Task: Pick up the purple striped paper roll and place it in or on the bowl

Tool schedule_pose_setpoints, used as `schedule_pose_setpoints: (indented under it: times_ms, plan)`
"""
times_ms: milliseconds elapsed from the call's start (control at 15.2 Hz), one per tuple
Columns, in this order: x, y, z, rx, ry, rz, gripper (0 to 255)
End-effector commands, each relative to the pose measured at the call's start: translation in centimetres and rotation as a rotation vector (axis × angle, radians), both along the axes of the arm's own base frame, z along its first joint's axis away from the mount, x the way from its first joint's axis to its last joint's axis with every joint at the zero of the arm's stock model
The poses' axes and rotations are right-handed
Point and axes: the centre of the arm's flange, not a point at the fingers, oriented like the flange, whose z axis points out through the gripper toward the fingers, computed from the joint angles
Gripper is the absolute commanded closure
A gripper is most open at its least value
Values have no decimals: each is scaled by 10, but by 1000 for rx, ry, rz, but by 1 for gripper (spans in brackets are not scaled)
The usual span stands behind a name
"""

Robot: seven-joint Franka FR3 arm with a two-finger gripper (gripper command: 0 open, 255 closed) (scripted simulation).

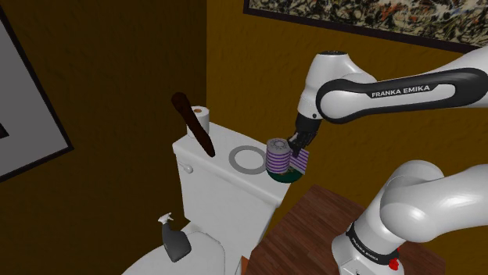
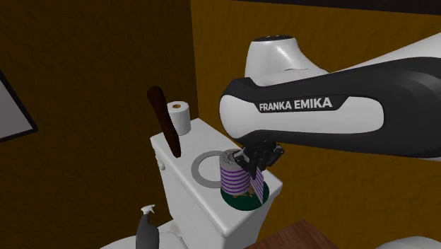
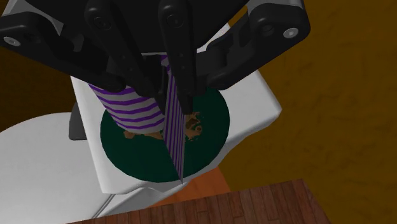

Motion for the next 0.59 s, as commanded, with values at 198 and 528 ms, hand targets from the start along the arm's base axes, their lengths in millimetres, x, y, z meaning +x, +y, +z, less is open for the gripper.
schedule_pose_setpoints:
  times_ms: [198, 528]
  plan:
    - [-1, 0, -3, 1, 8, 0, 0]
    - [-1, 0, 10, 1, 8, 0, 0]
